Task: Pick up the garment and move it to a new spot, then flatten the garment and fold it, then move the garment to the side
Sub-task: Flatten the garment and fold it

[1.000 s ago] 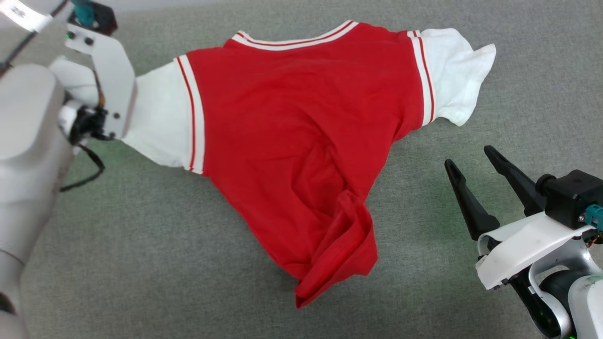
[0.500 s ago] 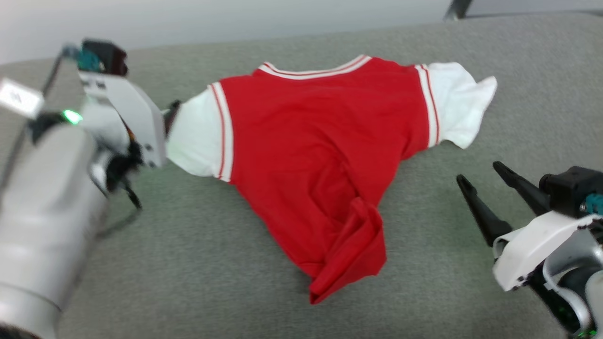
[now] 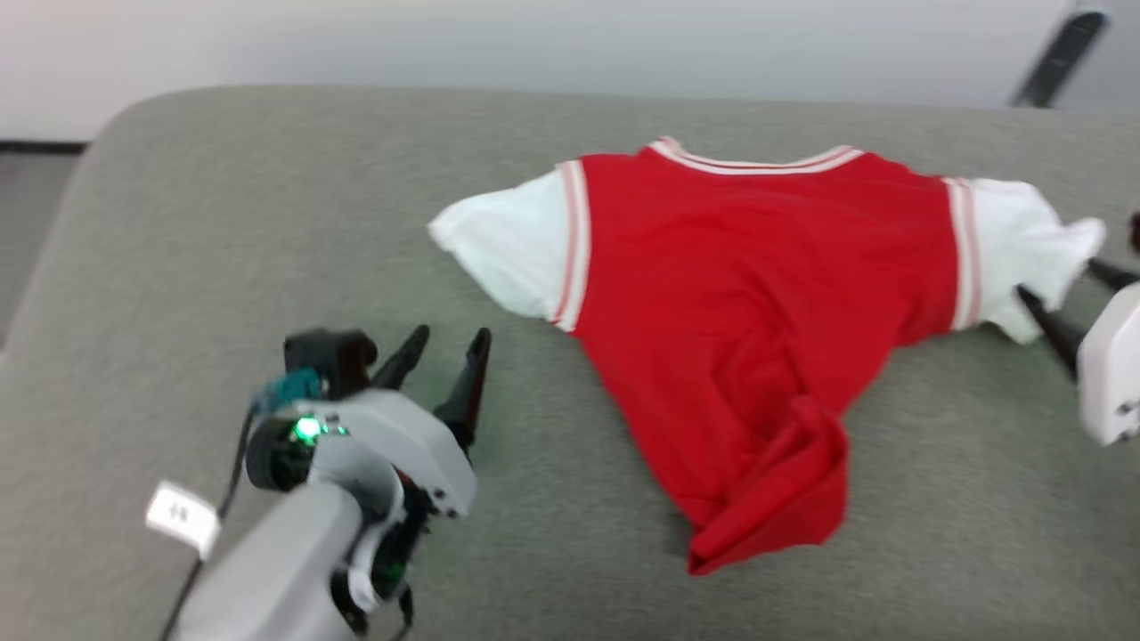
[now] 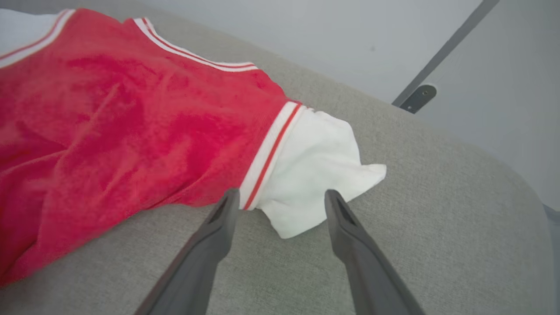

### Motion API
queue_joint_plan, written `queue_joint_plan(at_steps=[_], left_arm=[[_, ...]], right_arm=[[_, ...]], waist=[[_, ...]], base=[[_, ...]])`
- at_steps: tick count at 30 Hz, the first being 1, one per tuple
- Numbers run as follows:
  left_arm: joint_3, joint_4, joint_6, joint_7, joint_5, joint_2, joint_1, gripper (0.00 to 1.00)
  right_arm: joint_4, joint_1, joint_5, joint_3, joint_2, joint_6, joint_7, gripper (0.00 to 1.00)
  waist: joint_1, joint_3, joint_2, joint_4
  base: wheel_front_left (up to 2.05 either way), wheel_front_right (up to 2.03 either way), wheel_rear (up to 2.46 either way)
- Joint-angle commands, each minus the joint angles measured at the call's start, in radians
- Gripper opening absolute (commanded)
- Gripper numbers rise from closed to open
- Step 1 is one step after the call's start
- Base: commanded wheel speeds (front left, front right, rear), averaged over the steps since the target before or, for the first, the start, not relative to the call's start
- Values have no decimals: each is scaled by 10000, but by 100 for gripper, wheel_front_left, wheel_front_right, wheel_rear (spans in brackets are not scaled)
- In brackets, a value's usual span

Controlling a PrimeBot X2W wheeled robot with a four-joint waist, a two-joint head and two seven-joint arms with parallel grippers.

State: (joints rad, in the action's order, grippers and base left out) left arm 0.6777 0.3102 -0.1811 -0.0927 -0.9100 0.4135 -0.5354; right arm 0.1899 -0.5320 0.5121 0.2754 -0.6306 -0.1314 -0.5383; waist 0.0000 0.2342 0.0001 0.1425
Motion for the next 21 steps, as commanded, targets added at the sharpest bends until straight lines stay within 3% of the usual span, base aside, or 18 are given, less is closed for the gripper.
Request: queue_joint_plan(at_steps=[1,4,8,13,21], left_arm=[[-45,-345,-238,-252,166,-9,253,100],[122,-1190,-815,-740,649,50,748,100],[281,-1909,-1200,-1007,896,-35,1190,100],[277,-2372,-1335,-1094,953,-84,1280,100],[248,-2643,-1304,-1109,1023,-54,1023,100]], right_arm=[[243,-359,176,192,-297,15,-182,100],[938,-1280,459,630,-906,15,-586,100],[1944,-2425,689,1223,-1553,15,-948,100],[3177,-3497,491,1438,-1986,15,-1059,100],[4708,-4452,352,1686,-1817,15,-820,100]], waist=[[0,183,-1,875],[0,464,-1,1213],[0,861,-1,1601],[0,1398,-1,2058],[0,2104,-1,2460]], base=[[0,0,0],[0,0,0],[0,0,0],[0,0,0],[0,0,0]])
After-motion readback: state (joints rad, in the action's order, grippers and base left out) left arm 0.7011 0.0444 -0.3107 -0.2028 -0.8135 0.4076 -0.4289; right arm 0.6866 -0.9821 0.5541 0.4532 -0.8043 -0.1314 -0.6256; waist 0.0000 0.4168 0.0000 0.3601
